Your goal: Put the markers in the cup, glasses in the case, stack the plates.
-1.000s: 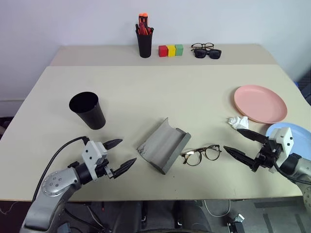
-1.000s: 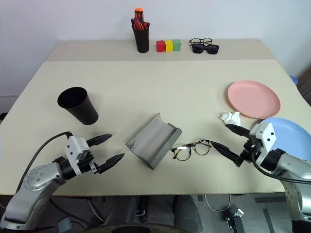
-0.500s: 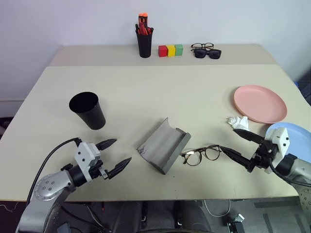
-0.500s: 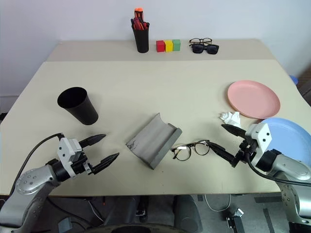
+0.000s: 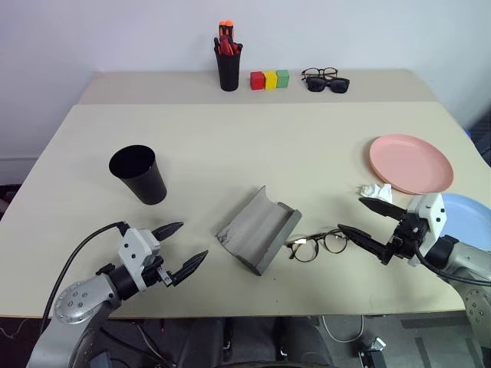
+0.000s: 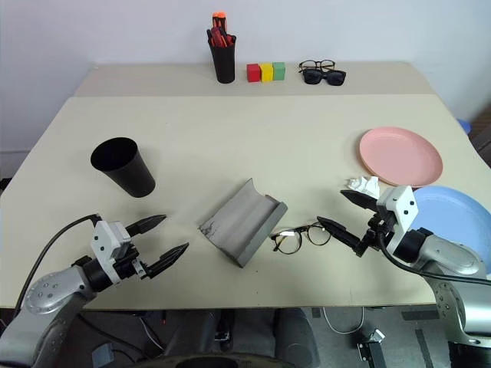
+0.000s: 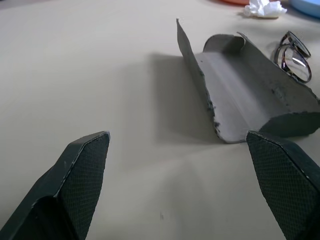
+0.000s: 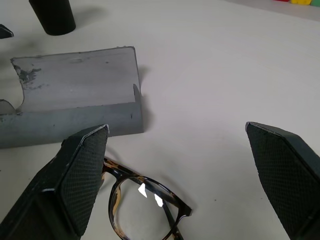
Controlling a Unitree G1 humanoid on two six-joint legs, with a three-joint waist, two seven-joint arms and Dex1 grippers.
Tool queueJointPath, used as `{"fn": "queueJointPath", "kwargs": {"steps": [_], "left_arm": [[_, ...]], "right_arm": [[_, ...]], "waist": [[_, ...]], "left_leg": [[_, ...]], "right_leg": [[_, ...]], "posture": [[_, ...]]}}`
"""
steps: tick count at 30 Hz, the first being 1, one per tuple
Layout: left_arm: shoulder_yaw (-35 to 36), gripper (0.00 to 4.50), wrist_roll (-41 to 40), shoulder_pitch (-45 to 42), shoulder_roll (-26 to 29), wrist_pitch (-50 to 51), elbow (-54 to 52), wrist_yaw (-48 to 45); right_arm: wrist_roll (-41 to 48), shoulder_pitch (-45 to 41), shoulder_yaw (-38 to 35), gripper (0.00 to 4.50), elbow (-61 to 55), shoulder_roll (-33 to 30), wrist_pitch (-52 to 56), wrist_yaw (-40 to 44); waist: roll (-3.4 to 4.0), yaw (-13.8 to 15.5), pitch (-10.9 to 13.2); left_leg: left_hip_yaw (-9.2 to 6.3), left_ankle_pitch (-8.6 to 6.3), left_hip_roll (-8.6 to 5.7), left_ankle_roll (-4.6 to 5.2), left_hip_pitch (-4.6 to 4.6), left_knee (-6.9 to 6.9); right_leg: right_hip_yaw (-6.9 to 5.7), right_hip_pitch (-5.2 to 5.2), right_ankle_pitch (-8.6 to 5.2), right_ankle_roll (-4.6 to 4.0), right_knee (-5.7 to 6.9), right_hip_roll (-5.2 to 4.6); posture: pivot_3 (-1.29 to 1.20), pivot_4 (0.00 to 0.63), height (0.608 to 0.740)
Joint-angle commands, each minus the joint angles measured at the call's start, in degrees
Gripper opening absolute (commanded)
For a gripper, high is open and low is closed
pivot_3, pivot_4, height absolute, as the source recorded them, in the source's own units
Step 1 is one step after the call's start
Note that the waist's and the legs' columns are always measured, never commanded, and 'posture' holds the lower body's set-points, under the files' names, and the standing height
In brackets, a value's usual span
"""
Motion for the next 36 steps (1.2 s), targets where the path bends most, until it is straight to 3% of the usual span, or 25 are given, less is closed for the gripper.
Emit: {"fn": "queueJointPath", "kwargs": {"steps": [1,23,36], "left_arm": [[-0.6,4.46,-0.2,-0.2,0.0,1.4,-4.9,1.6],[-1.0,4.46,-5.4,-8.6,1.3,16.0,-13.6,7.8],[-2.6,4.46,-4.7,-9.3,1.4,15.7,-12.1,7.0]], "right_arm": [[0.8,0.5,0.0,4.50,-1.7,0.1,-1.1,1.2],[0.1,0.5,-1.8,4.50,5.5,-1.0,-5.5,7.1],[0.1,0.4,-2.2,4.50,5.7,-1.0,-6.3,6.7]], "waist": [[0.00,0.0,0.0],[-0.01,0.0,0.0],[0.00,0.0,0.0]], "left_leg": [[0.00,0.00,0.00,0.00,0.00,0.00],[0.03,0.01,0.00,0.01,0.01,0.01],[0.05,0.01,0.00,0.01,0.01,0.01]], "right_leg": [[0.00,0.00,0.00,0.00,0.00,0.00],[0.00,0.04,0.01,0.03,0.00,0.06],[0.02,0.03,0.03,0.05,0.01,0.08]], "posture": [[0.00,0.150,0.740],[0.00,0.150,0.740],[0.00,0.150,0.740]]}}
